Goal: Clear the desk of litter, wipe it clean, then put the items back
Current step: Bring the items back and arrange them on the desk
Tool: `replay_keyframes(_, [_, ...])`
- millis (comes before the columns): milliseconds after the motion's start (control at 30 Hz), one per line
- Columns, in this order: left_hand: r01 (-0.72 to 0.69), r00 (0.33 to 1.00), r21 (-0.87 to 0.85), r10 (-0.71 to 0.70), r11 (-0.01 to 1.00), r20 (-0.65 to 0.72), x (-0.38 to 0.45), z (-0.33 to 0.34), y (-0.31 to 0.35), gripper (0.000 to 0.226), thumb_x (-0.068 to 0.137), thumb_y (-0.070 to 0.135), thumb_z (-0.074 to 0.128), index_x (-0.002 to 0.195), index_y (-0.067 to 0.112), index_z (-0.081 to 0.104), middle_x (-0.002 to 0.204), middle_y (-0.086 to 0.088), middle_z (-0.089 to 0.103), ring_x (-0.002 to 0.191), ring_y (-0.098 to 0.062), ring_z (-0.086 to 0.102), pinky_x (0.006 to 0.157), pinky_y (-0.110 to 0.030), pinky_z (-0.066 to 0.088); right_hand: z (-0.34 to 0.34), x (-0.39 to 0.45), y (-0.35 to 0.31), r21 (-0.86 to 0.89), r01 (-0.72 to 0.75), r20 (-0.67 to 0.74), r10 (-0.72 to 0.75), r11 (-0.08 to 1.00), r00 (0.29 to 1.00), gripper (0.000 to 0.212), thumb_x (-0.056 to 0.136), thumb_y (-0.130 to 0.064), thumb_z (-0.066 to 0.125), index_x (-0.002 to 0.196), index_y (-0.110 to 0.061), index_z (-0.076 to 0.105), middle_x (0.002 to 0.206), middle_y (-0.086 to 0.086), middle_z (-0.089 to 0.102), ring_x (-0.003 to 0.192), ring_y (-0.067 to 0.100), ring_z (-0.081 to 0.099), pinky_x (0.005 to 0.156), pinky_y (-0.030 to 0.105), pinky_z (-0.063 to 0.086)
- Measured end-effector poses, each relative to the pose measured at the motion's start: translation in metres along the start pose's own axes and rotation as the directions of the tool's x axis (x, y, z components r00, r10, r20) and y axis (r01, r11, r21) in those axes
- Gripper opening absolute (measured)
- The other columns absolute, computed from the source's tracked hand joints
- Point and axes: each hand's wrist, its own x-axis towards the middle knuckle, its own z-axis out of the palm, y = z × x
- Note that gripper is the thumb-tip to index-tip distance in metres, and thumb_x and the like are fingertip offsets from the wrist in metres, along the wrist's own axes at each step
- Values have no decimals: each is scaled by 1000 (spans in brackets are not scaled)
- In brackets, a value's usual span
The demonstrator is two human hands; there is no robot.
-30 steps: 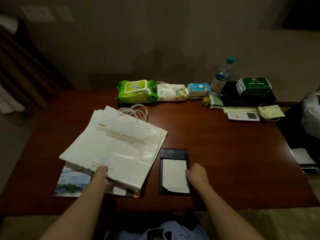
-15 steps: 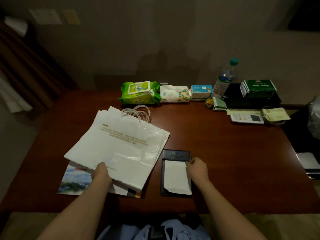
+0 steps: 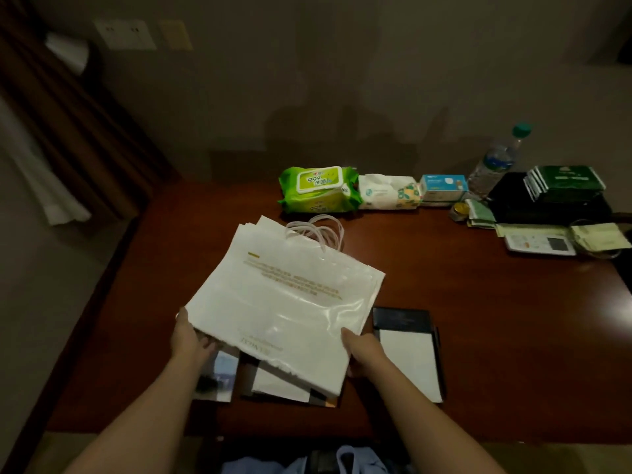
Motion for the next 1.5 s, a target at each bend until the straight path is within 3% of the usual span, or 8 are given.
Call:
replay_keyframes(267, [121,967,322,-184,939,174,74,-13,65,55,95,55,40,127,11,48,102,-17,62,87,-33,61,72,-44,50,22,-15,-20,336,-76,-148,132,939,980,42,90,-21,65,123,2,54,121,18,60,87,29,56,64,34,44])
replay_keyframes(433, [-208,952,809,-76,549,297,96,7,94,51,95,46,48,117,1,59,111,-19,63,100,-34,59,82,-38,46,29,-18,-22,369,-17,-203,98,929,974,39,87,-19,69,120,-1,60,117,18,64,95,33,63,78,39,51])
replay_keyframes(567, [-367,869,864,-204,343,451,99,28,110,34,95,38,54,99,6,65,89,-7,68,80,-23,65,68,-32,51,31,-27,-37,428,-4,-106,54,904,993,22,91,-9,62,112,-6,59,104,16,67,91,34,65,70,40,52])
replay_keyframes(700, [-457,782,853,-344,250,520,94,39,121,20,91,29,61,104,13,65,102,-5,69,94,-23,66,89,-42,52,32,-47,-51,198,146,-142,-119,969,983,26,90,4,52,99,-19,61,103,6,67,90,24,65,70,36,53])
replay_keyframes(1100, [-589,772,723,-13,362,635,74,-19,227,14,92,11,58,105,15,63,100,-4,67,90,-21,64,76,-33,50,79,-110,-162,-56,474,-89,-478,879,874,25,93,-4,49,98,-23,65,89,-3,72,78,12,69,65,31,56])
replay_keyframes(1267, [-571,789,725,11,386,615,64,-57,292,12,92,11,58,91,20,66,87,1,73,76,-15,70,69,-28,53,108,-110,-218,-32,527,99,-521,850,848,32,90,6,50,90,-22,66,85,-9,72,73,7,70,57,19,51])
replay_keyframes(1367, [-574,801,686,131,447,585,68,-64,314,13,93,11,57,89,20,65,82,4,72,76,-17,68,67,-29,51,137,-93,-243,-25,568,128,-560,823,818,32,90,5,50,91,-22,67,99,-1,73,90,19,70,81,39,55])
replay_keyframes(1500, [-587,810,677,311,444,497,104,-47,308,19,94,14,55,113,14,62,102,-5,64,88,-21,60,72,-32,45,177,-51,-265,201,546,64,-568,813,821,35,90,11,43,95,-15,65,91,-2,74,86,14,71,73,28,57])
